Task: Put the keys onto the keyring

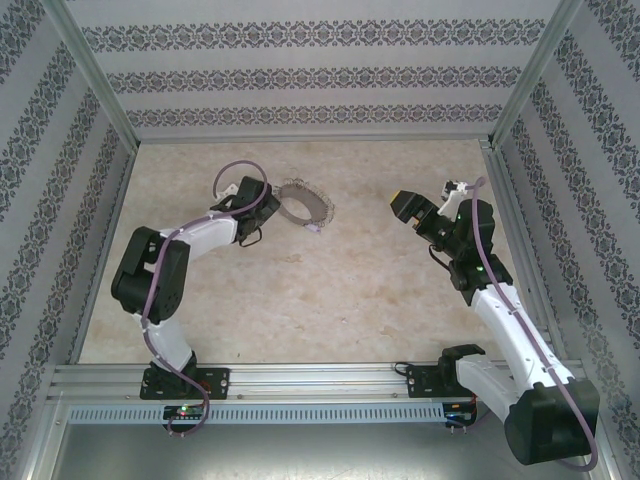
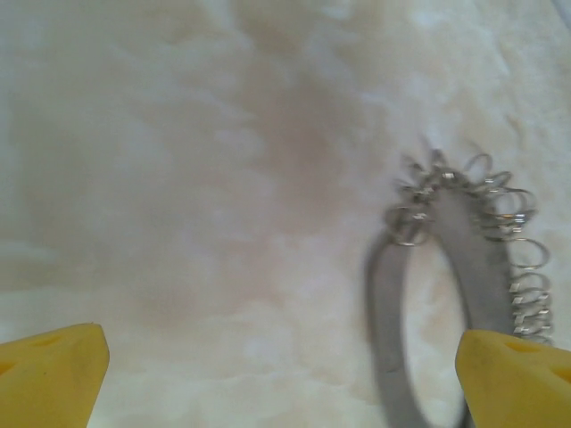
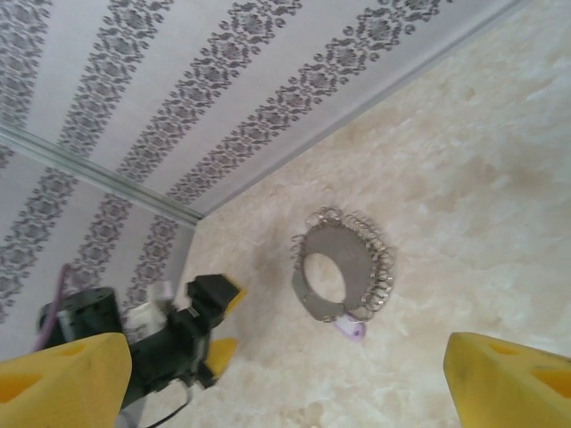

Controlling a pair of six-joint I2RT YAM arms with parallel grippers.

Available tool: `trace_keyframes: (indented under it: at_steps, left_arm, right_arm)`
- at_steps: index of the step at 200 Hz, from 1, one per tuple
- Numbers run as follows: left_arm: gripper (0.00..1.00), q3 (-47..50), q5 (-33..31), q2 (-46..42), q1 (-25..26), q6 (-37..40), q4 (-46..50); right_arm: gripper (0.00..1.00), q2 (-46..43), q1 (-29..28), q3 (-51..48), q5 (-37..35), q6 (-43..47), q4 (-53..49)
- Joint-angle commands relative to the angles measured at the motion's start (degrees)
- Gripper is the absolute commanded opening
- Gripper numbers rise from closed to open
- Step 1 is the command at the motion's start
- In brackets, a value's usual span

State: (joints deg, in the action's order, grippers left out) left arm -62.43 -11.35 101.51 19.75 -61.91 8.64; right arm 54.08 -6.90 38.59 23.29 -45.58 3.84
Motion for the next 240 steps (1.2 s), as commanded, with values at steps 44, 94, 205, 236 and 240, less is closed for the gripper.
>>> trace_keyframes:
  at_steps: [44, 94, 205, 236, 240]
  left_arm:
    - [1.0, 5.6, -13.7, -18.4, -0.3, 25.4, -3.2]
    - [1.0, 19.3, -17.7, -29.8, -0.4, 56.1, -23.5]
    - [1.0, 39.6, -5.4, -23.7, -12.3, 64.4, -50.8]
    - [1.0, 44.2, 2.0, -15.3, -14.5, 64.7, -64.7]
    - [1.0, 44.1, 3.0, -14.6, -14.9, 64.5, -65.1]
  right_arm:
    - [0.98, 2.4, 0.0, 4.9, -28.9, 18.1, -5.3]
    - [0.98, 8.9, 0.1, 0.4, -45.2, 39.5, 5.6]
    - [0.98, 27.0, 1.8, -16.8, -35.8, 45.5, 43.5]
    - [0.98, 32.6, 2.4, -20.6, -29.3, 47.0, 54.2]
    - [0.98, 32.1, 2.7, -19.7, -28.3, 46.9, 51.4]
